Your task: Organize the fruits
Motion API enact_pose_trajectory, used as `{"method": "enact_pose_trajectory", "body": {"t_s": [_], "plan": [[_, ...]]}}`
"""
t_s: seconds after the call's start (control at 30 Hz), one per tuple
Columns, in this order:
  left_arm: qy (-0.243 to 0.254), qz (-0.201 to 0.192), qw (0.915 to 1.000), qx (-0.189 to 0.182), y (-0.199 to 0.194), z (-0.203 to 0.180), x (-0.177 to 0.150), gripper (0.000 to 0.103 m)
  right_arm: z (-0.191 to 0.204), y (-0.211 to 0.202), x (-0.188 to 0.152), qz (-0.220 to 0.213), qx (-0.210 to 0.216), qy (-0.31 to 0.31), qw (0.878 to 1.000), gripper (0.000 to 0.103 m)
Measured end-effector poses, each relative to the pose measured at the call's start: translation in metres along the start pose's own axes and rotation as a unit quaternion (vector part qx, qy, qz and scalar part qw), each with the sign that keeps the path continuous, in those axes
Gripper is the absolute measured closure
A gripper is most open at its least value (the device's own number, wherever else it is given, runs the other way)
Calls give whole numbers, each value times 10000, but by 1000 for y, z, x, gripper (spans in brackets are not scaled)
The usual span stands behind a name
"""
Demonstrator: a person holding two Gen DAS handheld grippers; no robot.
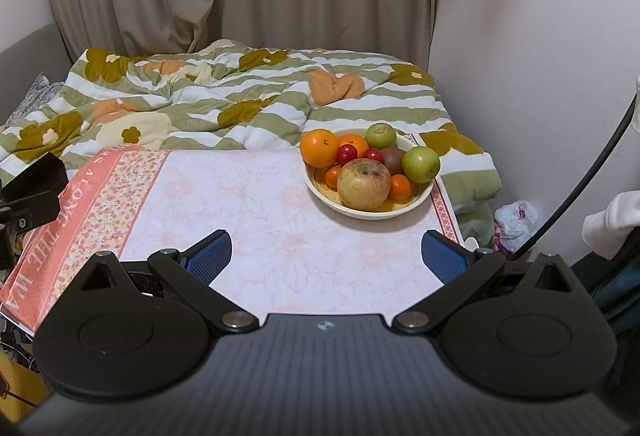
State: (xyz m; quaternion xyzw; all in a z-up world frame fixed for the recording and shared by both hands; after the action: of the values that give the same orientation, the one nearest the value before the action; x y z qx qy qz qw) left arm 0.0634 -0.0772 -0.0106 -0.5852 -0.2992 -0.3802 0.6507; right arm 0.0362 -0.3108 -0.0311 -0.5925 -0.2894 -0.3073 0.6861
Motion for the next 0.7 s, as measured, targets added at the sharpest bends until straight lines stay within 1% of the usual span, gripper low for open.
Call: {"method": "enact_pose_trajectory", "body": {"t_s": [0.7], "plan": [[-4, -39, 10000, -13, -7, 0, -1, 0, 3, 0, 2, -7, 13, -27, 10000, 0]]}}
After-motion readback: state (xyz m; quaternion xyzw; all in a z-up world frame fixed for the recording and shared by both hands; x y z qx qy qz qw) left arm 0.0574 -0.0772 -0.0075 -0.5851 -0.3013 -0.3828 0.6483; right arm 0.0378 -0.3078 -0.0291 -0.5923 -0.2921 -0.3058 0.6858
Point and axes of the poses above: each gripper's, at about its wrist camera, not at the fingertips, and y roughly the way its jaws point, z to its left, x to its top, the point moved 8 cm from there along y, roughly the way its jaws point, and after that the axes turned 12 degrees about x, right-handed, at the moved point
